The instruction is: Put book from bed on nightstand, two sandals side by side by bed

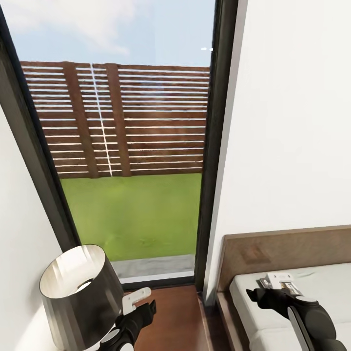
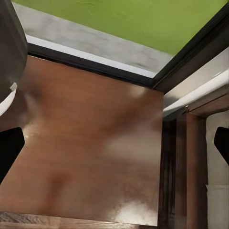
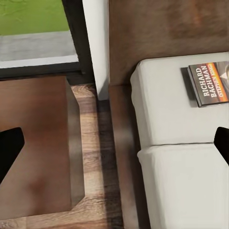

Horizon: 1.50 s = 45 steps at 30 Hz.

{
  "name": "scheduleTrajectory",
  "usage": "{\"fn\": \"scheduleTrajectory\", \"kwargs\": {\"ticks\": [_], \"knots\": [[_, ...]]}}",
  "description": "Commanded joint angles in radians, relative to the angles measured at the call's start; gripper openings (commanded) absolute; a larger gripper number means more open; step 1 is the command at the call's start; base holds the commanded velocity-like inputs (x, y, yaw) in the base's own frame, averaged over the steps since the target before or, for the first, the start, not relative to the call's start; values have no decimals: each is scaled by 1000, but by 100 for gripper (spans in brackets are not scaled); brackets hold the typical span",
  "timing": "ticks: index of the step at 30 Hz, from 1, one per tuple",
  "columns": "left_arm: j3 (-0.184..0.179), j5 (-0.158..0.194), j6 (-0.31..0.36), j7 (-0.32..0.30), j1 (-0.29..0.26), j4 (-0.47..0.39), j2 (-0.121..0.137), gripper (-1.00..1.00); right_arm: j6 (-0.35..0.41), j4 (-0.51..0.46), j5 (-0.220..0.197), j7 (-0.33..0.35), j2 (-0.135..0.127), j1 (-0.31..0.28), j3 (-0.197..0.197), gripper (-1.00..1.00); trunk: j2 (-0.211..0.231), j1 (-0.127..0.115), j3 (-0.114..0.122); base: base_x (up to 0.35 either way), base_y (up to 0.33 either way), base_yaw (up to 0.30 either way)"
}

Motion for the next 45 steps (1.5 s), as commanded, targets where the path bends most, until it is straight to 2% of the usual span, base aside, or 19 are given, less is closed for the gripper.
{"fn": "scheduleTrajectory", "kwargs": {"ticks": [1, 12, 19, 21, 24, 29, 35, 45], "knots": [[-1, 9, 2, 8, 0, -2, 0, 100, 5, -1, 7, 8, 0, -2, -1, 100, -1, 0, -1, 0, 0, -2], [-1, 9, 2, 7, 0, 4, 0, 100, 25, -1, 7, 8, -3, -8, -1, 100, -1, 0, -1, 0, 0, 0], [-1, 9, 2, 7, -1, 7, 0, 100, 7, 4, 8, 11, -5, -7, -4, 100, -1, 0, -1, 0, 0, 0], [-12, 21, 13, 18, -12, 18, -7, 100, -5, 7, 7, 22, 7, 5, -15, 100, -1, 0, -1, 0, 0, 0], [-29, 38, 30, 17, -29, 35, -3, 100, -15, 9, 6, 39, 22, 13, -14, 100, -1, 0, -1, 0, 0, 0], [-34, 67, 57, 17, -57, 52, -3, 100, -15, 9, 6, 66, 22, 13, -14, 100, -1, 0, -1, 0, 0, 0], [-34, 67, 91, 17, -91, 52, -3, 100, -15, 9, 6, 66, 22, 13, -14, 100, -1, 0, -1, 0, 0, 0], [-34, 67, 116, 17, -92, 52, -3, 100, -15, 9, 6, 66, 22, 13, -14, 100, -1, 0, -1, 0, 0, 0]]}}
